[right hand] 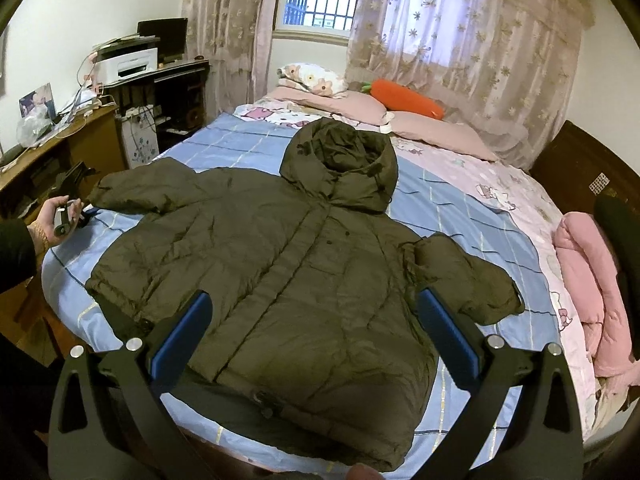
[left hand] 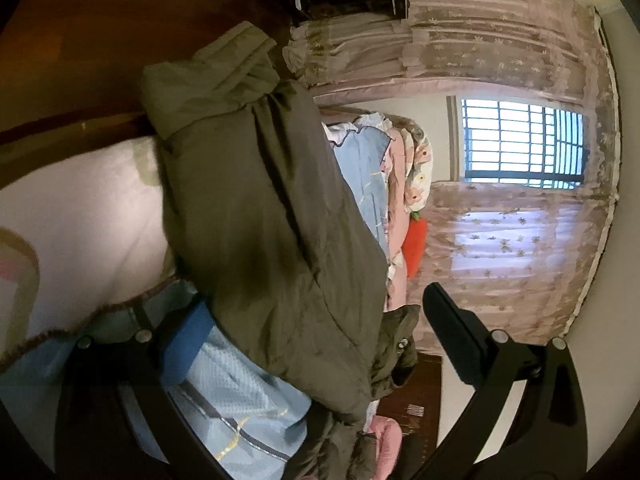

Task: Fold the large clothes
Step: 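Close the left gripper on the jacket sleeve cuff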

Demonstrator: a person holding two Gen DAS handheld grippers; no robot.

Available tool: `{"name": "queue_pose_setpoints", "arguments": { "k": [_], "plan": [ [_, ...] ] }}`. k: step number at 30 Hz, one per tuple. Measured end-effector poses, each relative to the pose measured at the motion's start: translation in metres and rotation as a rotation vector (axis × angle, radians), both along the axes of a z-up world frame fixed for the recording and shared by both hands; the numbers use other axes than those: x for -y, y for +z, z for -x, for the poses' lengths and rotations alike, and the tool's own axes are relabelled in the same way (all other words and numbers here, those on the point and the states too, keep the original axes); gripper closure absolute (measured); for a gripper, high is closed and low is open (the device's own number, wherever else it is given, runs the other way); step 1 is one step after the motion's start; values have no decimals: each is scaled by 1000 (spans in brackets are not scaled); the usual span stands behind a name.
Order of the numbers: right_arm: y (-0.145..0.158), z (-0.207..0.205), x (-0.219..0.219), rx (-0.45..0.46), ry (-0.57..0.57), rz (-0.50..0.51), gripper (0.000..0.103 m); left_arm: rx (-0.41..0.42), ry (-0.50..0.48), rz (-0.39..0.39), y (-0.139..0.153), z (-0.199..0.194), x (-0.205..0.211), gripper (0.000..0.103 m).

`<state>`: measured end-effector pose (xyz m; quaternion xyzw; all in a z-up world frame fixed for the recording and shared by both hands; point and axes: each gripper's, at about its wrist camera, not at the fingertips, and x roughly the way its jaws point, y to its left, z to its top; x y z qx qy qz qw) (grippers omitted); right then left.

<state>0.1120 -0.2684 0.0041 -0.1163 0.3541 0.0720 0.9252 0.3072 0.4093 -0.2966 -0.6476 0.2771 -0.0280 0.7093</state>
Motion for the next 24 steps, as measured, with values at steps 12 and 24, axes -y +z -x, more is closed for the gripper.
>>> {"name": "queue_pose_setpoints", "arguments": {
  "k": [12, 24],
  "plan": [
    [-5, 0, -3, -20, 17, 22, 1, -24, 72, -74, 1, -3, -6, 23],
    [-14, -1, -10, -43, 28, 51, 1, 13, 174, -36, -6, -12, -20, 34]
  ]
}}
